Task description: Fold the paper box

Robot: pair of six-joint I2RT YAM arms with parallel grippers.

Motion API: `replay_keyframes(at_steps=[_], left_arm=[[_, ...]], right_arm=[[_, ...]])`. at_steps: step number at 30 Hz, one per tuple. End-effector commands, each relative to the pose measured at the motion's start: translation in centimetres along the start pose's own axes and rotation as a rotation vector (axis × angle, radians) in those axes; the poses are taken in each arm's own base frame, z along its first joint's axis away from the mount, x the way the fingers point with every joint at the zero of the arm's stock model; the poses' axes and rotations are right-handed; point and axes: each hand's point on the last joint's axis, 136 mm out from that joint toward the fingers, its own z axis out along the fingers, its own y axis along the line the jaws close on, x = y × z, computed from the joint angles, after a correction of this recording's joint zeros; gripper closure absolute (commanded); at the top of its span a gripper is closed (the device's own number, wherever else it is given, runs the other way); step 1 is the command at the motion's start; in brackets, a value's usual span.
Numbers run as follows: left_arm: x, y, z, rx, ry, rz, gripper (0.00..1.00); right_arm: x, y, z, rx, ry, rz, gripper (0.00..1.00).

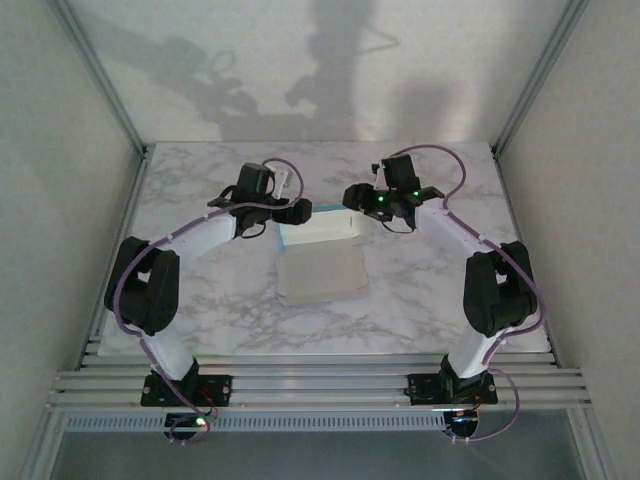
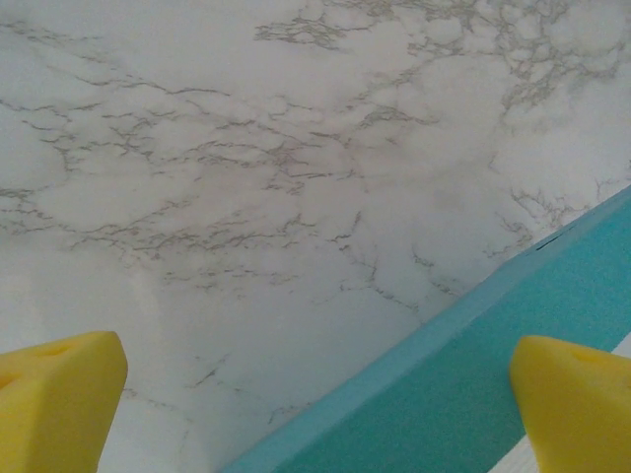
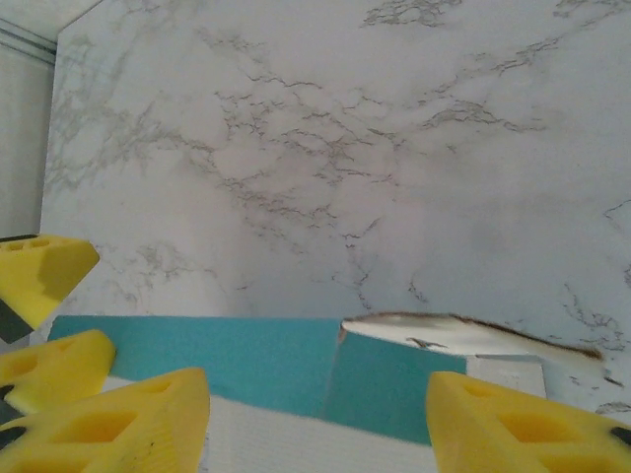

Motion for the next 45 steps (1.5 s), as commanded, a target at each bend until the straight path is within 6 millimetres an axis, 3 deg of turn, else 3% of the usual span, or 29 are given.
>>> replay_keyframes(at_steps=[1, 10, 15, 20, 34, 45], left_arm=[[1.1, -0.7, 0.4, -0.004, 0.028, 0.01, 0.01], [2.8, -1.8, 0.6, 0.001, 0.045, 0.013, 0.01], [3.6, -2.0, 0.8, 0.002, 0.056, 0.009, 0.01], [4.1, -2.2, 1.0, 0.008, 0.064, 0.003, 0.01], [4.7, -2.8, 0.9, 0.019, 0.073, 0.002, 0.01], [4.7, -3.1, 0.6, 0.028, 0.063, 0.003, 0.01]], right_arm=[[-0.7, 0.7, 0.0, -0.036, -0.014, 0.001, 0.41], [0.6, 0.0, 0.2, -0.031, 0.013, 0.032, 0.48], [1.6, -1.6, -0.8, 0.037, -0.019, 0.052, 0.48], [2.2, -1.7, -0.8, 0.025, -0.017, 0.058, 0.49], [2.0, -2.0, -3.2, 0.052, -0.098, 0.012, 0.44], [3.1, -1.5, -1.8, -0.008, -0.046, 0.068, 0.48]])
